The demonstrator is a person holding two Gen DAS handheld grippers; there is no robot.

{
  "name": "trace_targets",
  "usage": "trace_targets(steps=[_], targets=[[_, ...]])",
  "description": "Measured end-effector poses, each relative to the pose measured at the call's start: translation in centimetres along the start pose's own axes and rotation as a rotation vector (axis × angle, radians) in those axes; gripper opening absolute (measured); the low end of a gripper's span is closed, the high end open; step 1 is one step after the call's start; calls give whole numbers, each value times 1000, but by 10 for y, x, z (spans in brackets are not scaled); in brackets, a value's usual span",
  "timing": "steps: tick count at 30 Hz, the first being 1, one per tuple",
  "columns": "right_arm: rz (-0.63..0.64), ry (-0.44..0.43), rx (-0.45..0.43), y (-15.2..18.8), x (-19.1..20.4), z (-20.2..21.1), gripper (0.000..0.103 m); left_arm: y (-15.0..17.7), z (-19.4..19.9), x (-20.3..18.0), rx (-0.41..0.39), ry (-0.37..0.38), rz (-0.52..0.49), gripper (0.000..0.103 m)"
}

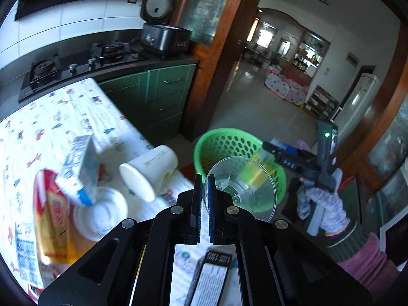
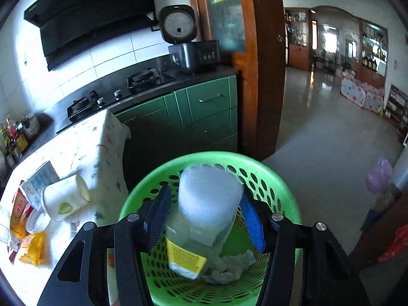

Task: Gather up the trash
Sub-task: 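Carry the cup and bottle over the green basket and release both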

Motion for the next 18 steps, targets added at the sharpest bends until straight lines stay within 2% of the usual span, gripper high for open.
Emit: trace_targets(steps=[4,9,15,18], targets=[[10,19,7,7,-12,-9,56,-4,-23,-16,27,24,-9,3],[0,15,-14,9,-20,-3,74,-6,-49,-37,59,42,-39,3],[7,64,-101,2,-31,31,93,-1,-85,-58,124,47,-64,3],[13,100,-139,0,-42,47,95,4,-103,-67,157,50,-69,4]])
Point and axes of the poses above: each gripper's, at about its wrist camera, not at the fingertips, and z roughly against the way its jaws point, x to its left, y to its underside, the point moved 10 cm from there along -z, roughly the way its jaws point, and after that the axes turned 9 degrees about -x, right-handed, at the moved point
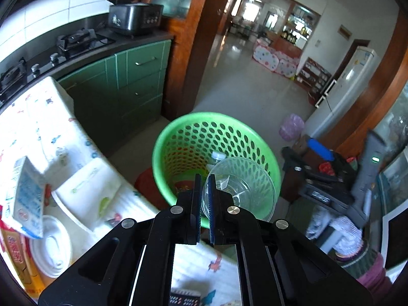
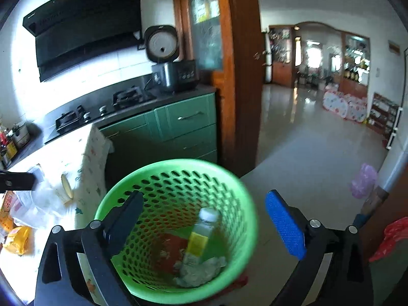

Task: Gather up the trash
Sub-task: 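Carry the cup and bottle over the green basket and release both, then grasp and lift the black printed box with the left tool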

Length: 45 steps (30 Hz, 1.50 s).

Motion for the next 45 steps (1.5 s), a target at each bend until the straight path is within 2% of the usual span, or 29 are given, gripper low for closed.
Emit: trace_targets(steps=[7,10,11,12,14,20,22,24,26,33,40,45], targets=[[-35,12,-15,5,-22,21,95,7,-36,-15,51,12,-1,5],[-34,12,-12,12,-25,26,95,11,-48,-19,73,13,-5,10],[-34,10,-10,13,-25,28,95,12,-50,-19,77,10,-2,17],[-35,15,-8,16,-27,29,95,13,-52,-18,78,14,0,31],[-45,10,-5,20,-28,31,95,15,-51,-15,71,-1,-1,47],[-81,-8,20,28,-23,34,95,20,-28,-6,57,-6,-6,49],[-79,-18,21,30,-17,38,95,25,-15,0,56,-36,-28,49],[-79,-31,15,29,-11,43,95,33,-4,6,59,-51,-39,55],[-83,-39,10,29,-6,48,95,42,10,16,68,-82,-44,60],[-83,-73,10,27,15,59,96,89,51,36,100,-123,-71,62],[-69,-109,14,29,39,70,96,138,64,42,149,-122,-112,62],[-57,-128,15,30,52,76,96,157,60,50,180,-126,-101,63]])
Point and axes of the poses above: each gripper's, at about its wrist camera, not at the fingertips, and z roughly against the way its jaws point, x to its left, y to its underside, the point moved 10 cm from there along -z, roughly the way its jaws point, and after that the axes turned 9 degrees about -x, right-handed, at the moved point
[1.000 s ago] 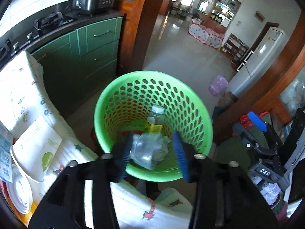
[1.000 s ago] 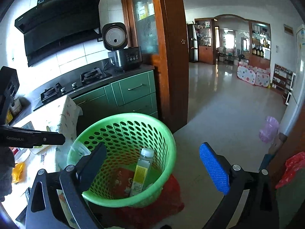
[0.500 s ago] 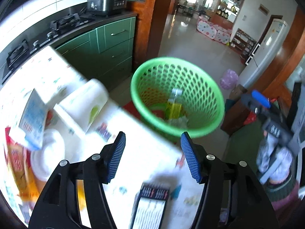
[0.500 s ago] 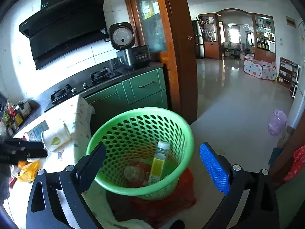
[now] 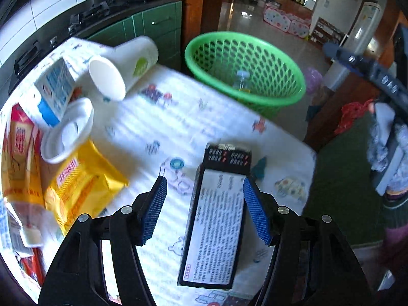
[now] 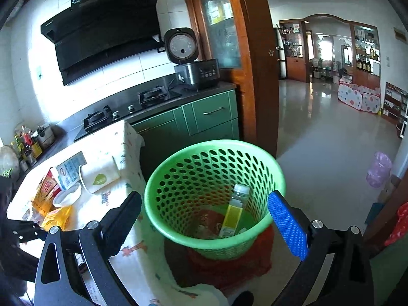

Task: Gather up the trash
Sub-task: 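Grasp and lift the black printed box with the left tool, then grasp the white paper cup with the right tool while the left tool holds the box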

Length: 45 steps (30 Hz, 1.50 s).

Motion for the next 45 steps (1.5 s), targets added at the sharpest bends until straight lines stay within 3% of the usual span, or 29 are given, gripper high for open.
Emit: trace_targets(steps=[7,18,23,28,36,45], targets=[[16,-28,12,4,20,2,96,5,6,-5,-23,10,-19,62],[19,-43,29,9,31,-2,96,21,-1,-8,2,26,-21,62],[26,-55,37,12,40,-4,96,22,1,-8,-16,0,-45,47],[39,-82,55,13,52,-7,96,24,7,-6,-30,-3,-28,46],[84,-143,95,14,84,-20,96,21,38,7,-109,-9,25,46],[157,-275,164,23,140,-53,96,20,79,52,-199,-65,135,46]])
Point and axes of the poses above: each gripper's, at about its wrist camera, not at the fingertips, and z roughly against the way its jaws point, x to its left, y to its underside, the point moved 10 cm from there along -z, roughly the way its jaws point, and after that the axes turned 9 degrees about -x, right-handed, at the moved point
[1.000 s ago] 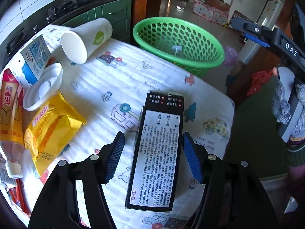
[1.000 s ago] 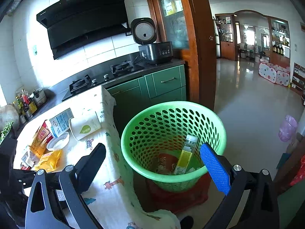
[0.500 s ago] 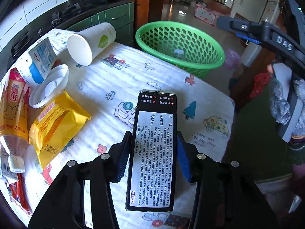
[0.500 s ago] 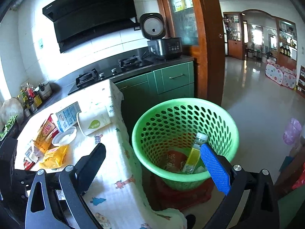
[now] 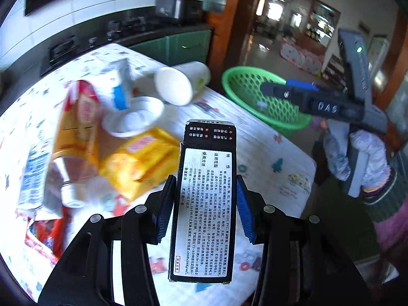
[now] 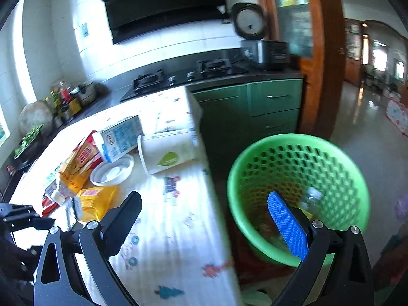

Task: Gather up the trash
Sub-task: 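Grasp the white paper cup with the right tool while the left tool holds the box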

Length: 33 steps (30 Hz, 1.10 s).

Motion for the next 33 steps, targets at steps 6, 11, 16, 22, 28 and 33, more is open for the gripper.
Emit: trace_targets(steps=[6,11,16,22,28,33], targets=[[75,-80,53,-4,32,-41,96,-5,16,27,-41,-40,57,46],[98,-123,85,-10,45,-69,96,-11,21,43,-62,-59,78,46],[117,-156,122,-13,53,-98,96,-13,23,52,-62,-72,91,46],[131,-166,166,-13,52,-128,96,-14,21,55,-58,-69,96,46],[112,-195,206,-11,51,-147,96,-13,17,58,-49,-67,102,46],[76,-210,230,-9,50,-156,96,-11,15,61,-44,-71,111,46]])
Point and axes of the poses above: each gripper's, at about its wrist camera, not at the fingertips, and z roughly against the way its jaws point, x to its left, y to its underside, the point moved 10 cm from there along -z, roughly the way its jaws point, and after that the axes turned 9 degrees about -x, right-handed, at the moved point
